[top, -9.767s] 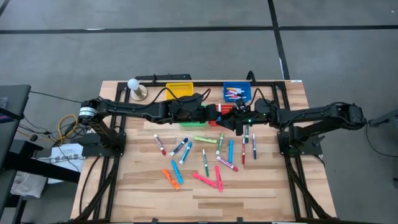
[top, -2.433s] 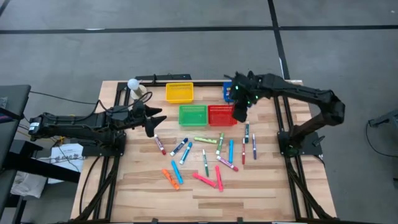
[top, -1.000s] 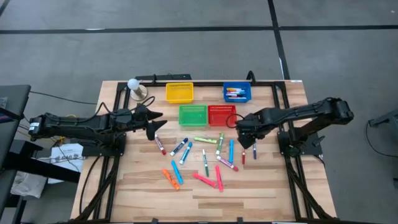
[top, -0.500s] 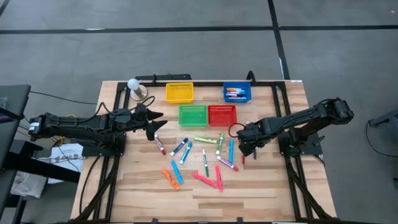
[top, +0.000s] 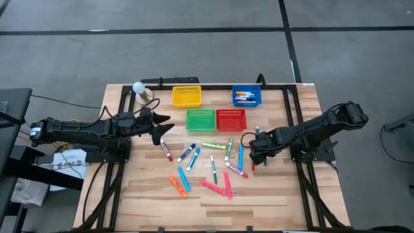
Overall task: Pick & Place Markers
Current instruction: Put the small blue marker into the red bin
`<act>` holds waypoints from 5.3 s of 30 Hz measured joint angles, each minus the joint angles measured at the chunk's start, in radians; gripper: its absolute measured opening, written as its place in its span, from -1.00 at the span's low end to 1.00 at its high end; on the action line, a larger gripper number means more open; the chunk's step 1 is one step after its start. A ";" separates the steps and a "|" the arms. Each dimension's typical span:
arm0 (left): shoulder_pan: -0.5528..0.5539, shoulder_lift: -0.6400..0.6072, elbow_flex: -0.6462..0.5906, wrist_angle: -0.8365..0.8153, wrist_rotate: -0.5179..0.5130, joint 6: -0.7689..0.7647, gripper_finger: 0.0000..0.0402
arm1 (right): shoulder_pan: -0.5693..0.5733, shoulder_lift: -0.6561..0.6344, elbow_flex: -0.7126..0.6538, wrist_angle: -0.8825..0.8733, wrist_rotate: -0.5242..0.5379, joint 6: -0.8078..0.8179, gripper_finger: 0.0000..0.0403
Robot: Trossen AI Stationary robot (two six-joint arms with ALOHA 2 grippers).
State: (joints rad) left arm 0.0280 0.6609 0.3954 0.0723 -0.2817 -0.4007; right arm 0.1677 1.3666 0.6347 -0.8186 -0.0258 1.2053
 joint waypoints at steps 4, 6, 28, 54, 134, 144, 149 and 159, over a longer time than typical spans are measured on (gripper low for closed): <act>0.000 0.000 0.000 0.010 0.000 0.000 0.18 | 0.000 0.000 -0.028 -0.002 0.001 0.000 0.09; 0.000 0.000 0.000 0.017 0.000 0.000 0.18 | 0.003 0.000 -0.037 0.008 0.004 0.000 0.09; 0.000 0.000 0.000 0.048 0.000 0.000 0.18 | 0.002 -0.002 -0.084 0.064 0.007 0.135 -0.60; 0.000 0.000 0.000 0.050 0.054 0.003 0.18 | 0.002 0.003 -0.028 -0.079 0.058 0.211 -0.89; 0.000 0.008 0.002 0.097 0.054 0.003 0.18 | -0.269 0.105 0.604 -0.049 0.445 -1.178 -0.81; 0.000 0.041 0.001 0.114 0.051 0.003 0.18 | -0.369 0.193 0.624 0.027 0.411 -1.329 -0.82; 0.001 0.067 0.001 0.135 0.048 0.003 0.18 | -0.408 0.248 0.623 0.048 0.376 -1.387 -0.80; 0.001 0.066 0.000 0.133 0.047 0.003 0.18 | -0.451 0.359 0.623 0.032 0.358 -1.424 -0.80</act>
State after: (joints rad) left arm 0.0292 0.7273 0.3958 0.2056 -0.2344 -0.3975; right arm -0.2835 1.7253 1.2575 -0.7867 0.3321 -0.2186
